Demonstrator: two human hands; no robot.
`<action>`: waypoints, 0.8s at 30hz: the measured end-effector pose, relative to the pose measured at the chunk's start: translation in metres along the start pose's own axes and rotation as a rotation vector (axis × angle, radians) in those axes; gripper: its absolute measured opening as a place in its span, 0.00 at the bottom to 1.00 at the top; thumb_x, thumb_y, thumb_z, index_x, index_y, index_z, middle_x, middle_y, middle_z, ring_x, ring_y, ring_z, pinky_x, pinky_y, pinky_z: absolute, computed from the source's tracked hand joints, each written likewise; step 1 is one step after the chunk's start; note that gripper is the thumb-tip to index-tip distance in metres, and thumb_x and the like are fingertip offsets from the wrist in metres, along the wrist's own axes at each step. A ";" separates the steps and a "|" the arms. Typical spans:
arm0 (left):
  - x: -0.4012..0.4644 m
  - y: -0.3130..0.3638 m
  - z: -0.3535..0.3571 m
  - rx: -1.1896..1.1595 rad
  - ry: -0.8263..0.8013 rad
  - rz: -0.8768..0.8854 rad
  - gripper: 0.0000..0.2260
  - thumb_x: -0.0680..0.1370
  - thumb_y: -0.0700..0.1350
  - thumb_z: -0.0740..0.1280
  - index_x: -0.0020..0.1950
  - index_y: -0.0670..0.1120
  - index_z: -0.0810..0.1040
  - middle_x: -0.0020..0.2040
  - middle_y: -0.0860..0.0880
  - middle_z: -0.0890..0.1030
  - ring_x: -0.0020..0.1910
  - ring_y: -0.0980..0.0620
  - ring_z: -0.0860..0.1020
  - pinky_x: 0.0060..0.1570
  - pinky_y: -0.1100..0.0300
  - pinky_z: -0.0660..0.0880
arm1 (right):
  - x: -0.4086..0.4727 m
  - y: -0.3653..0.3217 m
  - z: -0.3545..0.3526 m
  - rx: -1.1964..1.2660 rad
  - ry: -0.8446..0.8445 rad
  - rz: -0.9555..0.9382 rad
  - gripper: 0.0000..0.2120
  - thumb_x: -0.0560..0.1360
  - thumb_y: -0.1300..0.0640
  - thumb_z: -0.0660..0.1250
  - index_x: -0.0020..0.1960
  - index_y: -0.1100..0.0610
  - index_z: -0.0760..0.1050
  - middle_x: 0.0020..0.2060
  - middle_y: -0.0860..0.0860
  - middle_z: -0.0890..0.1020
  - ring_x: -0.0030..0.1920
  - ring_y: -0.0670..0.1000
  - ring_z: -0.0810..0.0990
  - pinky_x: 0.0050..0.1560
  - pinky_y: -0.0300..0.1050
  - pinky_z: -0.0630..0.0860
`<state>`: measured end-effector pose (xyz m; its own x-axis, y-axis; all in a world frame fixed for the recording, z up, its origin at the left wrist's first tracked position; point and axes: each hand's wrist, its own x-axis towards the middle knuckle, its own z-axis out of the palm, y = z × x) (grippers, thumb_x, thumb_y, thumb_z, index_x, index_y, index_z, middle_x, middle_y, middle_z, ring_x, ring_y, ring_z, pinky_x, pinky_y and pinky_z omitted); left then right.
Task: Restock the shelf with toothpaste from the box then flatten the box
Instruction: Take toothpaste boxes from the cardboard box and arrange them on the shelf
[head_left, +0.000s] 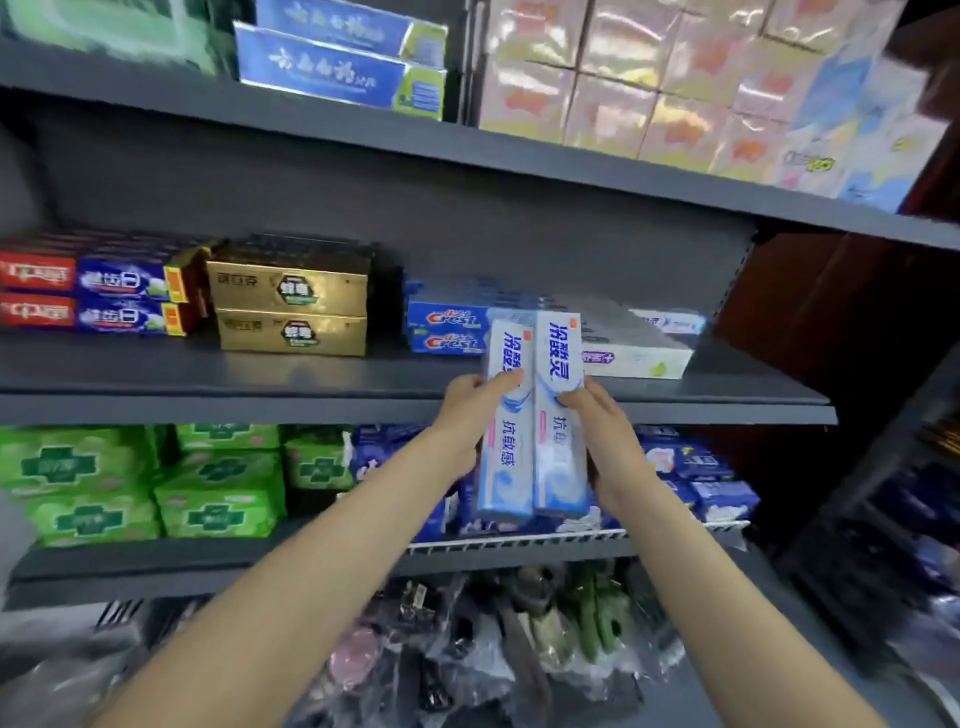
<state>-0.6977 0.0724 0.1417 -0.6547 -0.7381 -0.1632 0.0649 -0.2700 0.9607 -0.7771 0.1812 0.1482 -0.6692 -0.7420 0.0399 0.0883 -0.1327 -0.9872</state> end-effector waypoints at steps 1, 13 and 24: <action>0.014 0.001 0.017 -0.008 -0.013 0.001 0.18 0.76 0.47 0.69 0.61 0.37 0.74 0.48 0.41 0.82 0.38 0.48 0.81 0.33 0.59 0.79 | 0.012 -0.004 -0.014 -0.001 0.020 -0.004 0.14 0.78 0.61 0.60 0.61 0.55 0.76 0.51 0.53 0.84 0.45 0.51 0.84 0.41 0.43 0.79; 0.136 0.036 0.180 0.046 -0.037 0.046 0.12 0.77 0.48 0.67 0.52 0.42 0.68 0.45 0.44 0.78 0.36 0.51 0.77 0.24 0.65 0.73 | 0.150 -0.083 -0.173 -0.239 0.169 -0.011 0.06 0.77 0.62 0.63 0.52 0.59 0.77 0.47 0.59 0.83 0.40 0.54 0.82 0.41 0.45 0.79; 0.240 0.026 0.285 -0.080 0.130 -0.077 0.09 0.79 0.44 0.65 0.56 0.44 0.69 0.46 0.43 0.76 0.42 0.46 0.77 0.52 0.47 0.76 | 0.315 -0.079 -0.319 -0.875 0.183 -0.108 0.18 0.67 0.60 0.77 0.55 0.62 0.79 0.51 0.57 0.82 0.50 0.51 0.78 0.47 0.42 0.70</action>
<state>-1.0679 0.0645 0.1914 -0.5573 -0.7857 -0.2685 0.0817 -0.3737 0.9239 -1.2306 0.1675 0.1891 -0.7550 -0.6281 0.1883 -0.5252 0.4073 -0.7472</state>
